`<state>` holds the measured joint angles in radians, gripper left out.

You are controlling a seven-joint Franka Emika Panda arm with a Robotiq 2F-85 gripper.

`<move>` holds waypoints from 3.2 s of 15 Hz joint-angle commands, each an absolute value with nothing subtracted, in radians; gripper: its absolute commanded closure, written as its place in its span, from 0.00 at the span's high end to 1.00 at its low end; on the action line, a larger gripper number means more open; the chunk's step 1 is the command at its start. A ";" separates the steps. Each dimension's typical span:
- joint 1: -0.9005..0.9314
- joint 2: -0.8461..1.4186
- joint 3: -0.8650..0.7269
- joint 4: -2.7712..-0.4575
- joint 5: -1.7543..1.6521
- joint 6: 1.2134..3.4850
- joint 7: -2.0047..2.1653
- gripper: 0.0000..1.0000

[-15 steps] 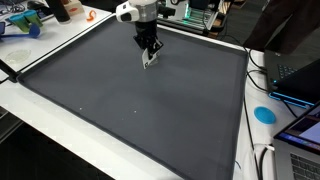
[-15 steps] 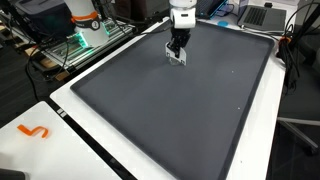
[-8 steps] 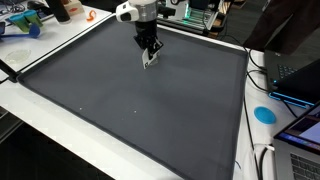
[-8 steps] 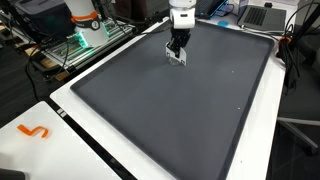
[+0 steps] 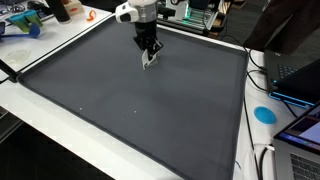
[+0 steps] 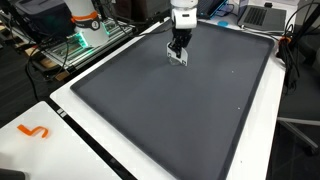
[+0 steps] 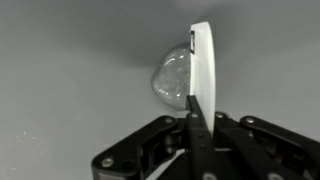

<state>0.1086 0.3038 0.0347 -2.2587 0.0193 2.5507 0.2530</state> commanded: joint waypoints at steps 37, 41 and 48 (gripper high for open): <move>0.212 0.432 -0.042 -2.033 -0.118 2.535 0.394 0.01; 0.240 0.387 -0.064 -2.052 -0.178 2.524 0.455 0.01; 0.271 0.279 -0.076 -2.094 -0.306 2.409 0.542 0.01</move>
<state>0.2483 0.3507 -0.0676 -2.0401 -0.2499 2.4680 0.4913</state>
